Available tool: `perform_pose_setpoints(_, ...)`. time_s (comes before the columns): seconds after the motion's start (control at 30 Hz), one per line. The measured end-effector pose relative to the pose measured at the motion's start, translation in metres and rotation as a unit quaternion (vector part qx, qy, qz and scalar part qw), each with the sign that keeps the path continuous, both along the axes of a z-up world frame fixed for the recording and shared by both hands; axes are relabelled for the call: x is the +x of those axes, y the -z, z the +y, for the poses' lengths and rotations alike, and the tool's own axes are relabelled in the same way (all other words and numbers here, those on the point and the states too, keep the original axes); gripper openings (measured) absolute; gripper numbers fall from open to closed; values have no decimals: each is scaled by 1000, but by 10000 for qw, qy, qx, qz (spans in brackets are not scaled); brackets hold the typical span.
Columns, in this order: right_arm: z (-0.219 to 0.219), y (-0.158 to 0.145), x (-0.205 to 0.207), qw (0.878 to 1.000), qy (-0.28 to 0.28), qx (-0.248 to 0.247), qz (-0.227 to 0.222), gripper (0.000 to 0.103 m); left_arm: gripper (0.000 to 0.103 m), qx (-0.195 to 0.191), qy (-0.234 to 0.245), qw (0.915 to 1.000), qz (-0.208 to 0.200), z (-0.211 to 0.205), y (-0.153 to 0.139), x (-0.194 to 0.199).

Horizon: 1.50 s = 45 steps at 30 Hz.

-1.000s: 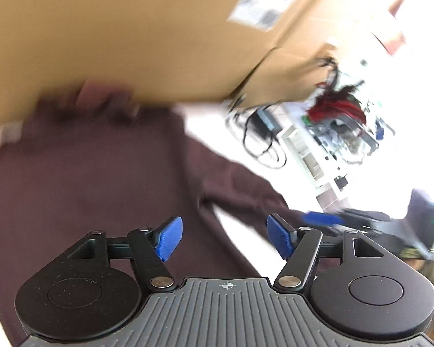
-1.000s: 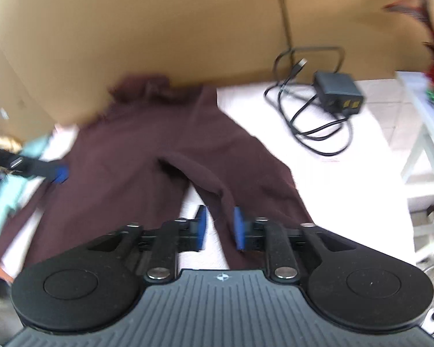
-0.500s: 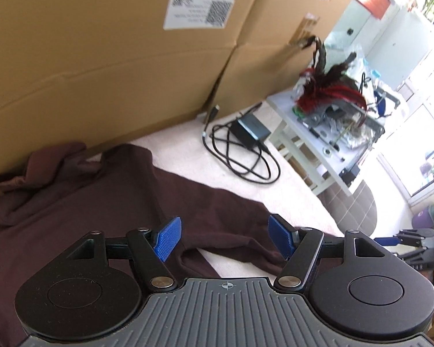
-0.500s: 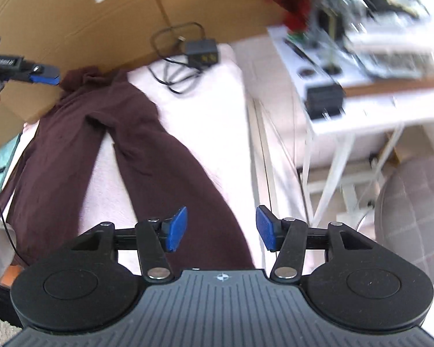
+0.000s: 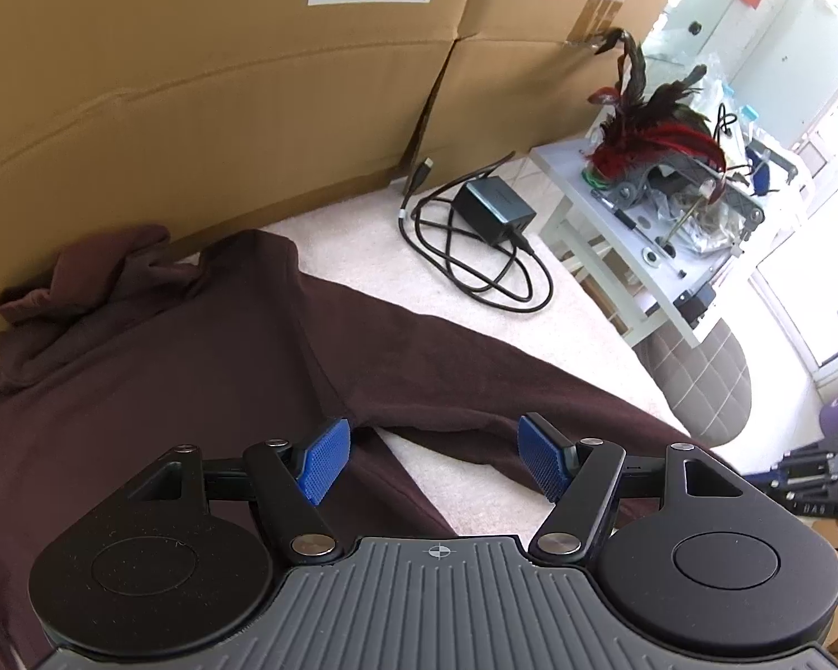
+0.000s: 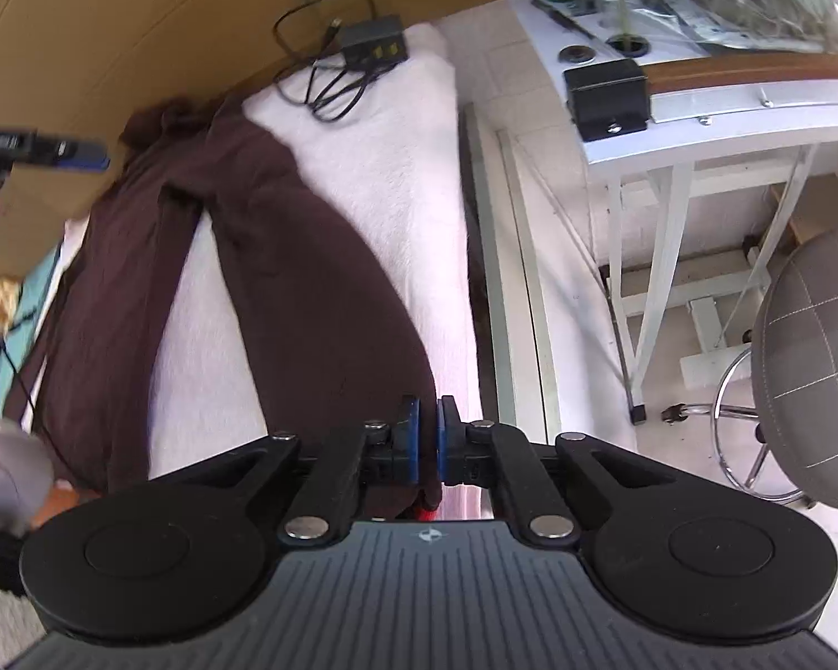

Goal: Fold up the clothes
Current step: 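Open both grippers and lift them off the flattened sweatshirt, then move the right gripper to the sweatshirt hem and grasp it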

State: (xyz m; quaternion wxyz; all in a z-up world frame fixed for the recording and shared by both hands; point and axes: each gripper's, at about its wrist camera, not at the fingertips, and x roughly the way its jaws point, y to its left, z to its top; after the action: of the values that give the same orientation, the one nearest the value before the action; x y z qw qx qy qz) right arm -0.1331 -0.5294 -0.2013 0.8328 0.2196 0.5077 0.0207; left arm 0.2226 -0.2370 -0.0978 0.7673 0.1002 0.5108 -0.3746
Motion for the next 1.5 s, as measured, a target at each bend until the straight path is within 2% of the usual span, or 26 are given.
perform_pose_setpoints(0.07, 4, -1, -2, 9997, -112, -182, 121, 7, 80, 8, 1, 10000, -6, 1, 0, -2)
perform_pose_setpoints(0.13, 5, -10, -2, 9994, -40, -352, 3, 14, 80, 20, 1, 10000, -15, 3, 0, -3)
perform_pose_setpoints(0.17, 6, -18, -3, 9986, 43, -518, -120, 21, 80, 20, -3, 10000, -18, 4, -1, -4)
perform_pose_setpoints(0.2, 8, -27, -3, 9970, 99, -718, -264, 38, 80, 10, -11, 10000, -13, 5, -1, -5)
perform_pose_setpoints(0.23, 11, -37, -5, 9947, 170, -915, -438, 40, 81, -9, -24, 10000, 4, 5, 0, -6)
perform_pose_setpoints(0.3, 21, -53, -2, 9931, 93, -861, -790, 39, 87, -46, -48, 10000, 37, 7, 0, -7)
perform_pose_setpoints(0.4, 48, -62, 17, 9903, -291, -777, -1114, 32, 87, -76, 13, 9999, 84, 2, 3, -10)
perform_pose_setpoints(0.43, 60, -56, 28, 9897, -481, -770, -1105, 28, 87, -85, 34, 9999, 99, 0, 4, -11)
perform_pose_setpoints(0.53, 92, -30, 59, 9875, -980, -743, -989, 27, 87, -41, 156, 9999, 38, -3, 2, -17)
perform_pose_setpoints(0.63, 117, -14, 79, 9810, -1328, -983, -1017, 28, 87, -2, 245, 9997, 3, 0, -1, -23)
perform_pose_setpoints(0.87, 123, -3, 101, 9828, -1238, -1007, -925, 27, 87, 67, 143, 9998, 147, 15, 7, -27)
perform_pose_setpoints(0.9, 124, -2, 103, 9829, -1246, -1021, -889, 22, 87, 80, 132, 9998, 159, 17, 8, -28)
perform_pose_setpoints(0.93, 124, -2, 104, 9824, -1292, -1050, -847, 2, 87, 96, 129, 9997, 166, 18, 9, -28)
perform_pose_setpoints(0.97, 125, -1, 104, 9816, -1345, -1084, -807, 2, 87, 109, 132, 9997, 162, 20, 10, -28)
perform_pose_setpoints(1.1, 135, -8, 95, 9736, -1678, -1257, -904, 2, 87, 106, 113, 9997, 195, 25, 12, -26)
perform_pose_setpoints(1.23, 145, 2, 90, 9657, -1965, -1551, -685, 2, 87, 89, 97, 9997, 217, 26, 12, -24)
perform_pose_setpoints(1.37, 143, -4, 87, 9714, -1784, -1395, -710, 8, 88, 113, 170, 9996, 180, 25, 11, -25)
perform_pose_setpoints(1.43, 139, -7, 85, 9748, -1711, -1262, -668, 25, 88, 140, 209, 9995, 173, 25, 10, -23)
perform_pose_setpoints(1.5, 130, -14, 79, 9792, -1572, -1059, -729, 25, 88, 163, 275, 9994, 140, 23, 8, -21)
